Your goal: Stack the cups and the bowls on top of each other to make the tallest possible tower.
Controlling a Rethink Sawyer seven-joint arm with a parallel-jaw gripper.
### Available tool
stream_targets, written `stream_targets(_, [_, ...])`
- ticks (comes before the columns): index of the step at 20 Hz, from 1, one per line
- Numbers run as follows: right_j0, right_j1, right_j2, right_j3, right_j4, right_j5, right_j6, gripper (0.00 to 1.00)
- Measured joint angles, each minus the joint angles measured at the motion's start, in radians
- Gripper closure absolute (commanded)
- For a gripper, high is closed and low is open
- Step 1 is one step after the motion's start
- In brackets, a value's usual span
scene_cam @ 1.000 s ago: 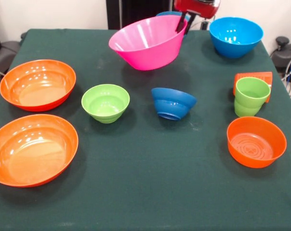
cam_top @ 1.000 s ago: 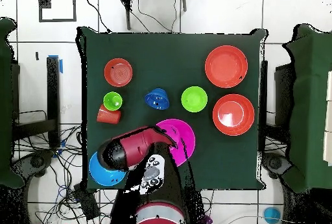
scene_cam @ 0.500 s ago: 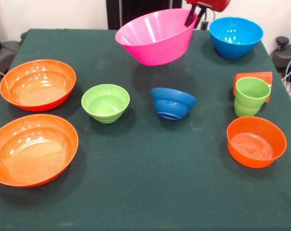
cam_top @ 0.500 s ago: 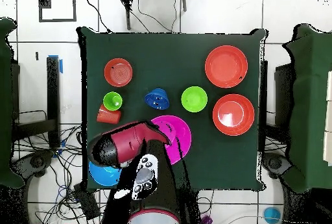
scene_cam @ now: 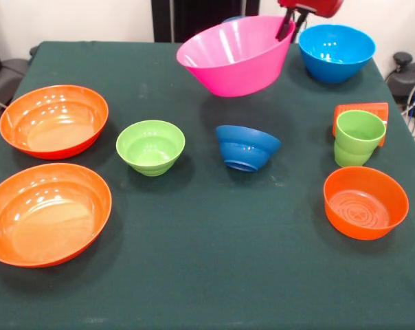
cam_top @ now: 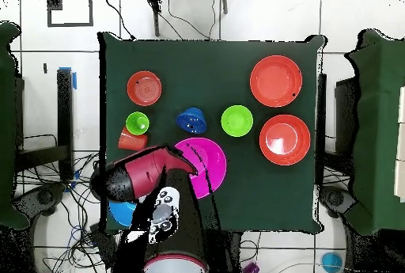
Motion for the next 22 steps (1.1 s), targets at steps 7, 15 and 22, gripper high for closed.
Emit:
stream_targets(7, [0.060, 0.037, -0.003, -0.050, 0.049, 0.000, 0.000, 1.00])
stream_targets(15, [0.149, 0.109, -0.031, -0.135, 0.122, 0.000, 0.003, 1.00])
stream_targets(22, [0.224, 0.188, -0.083, -0.193, 0.167, -0.004, 0.031, 1.00])
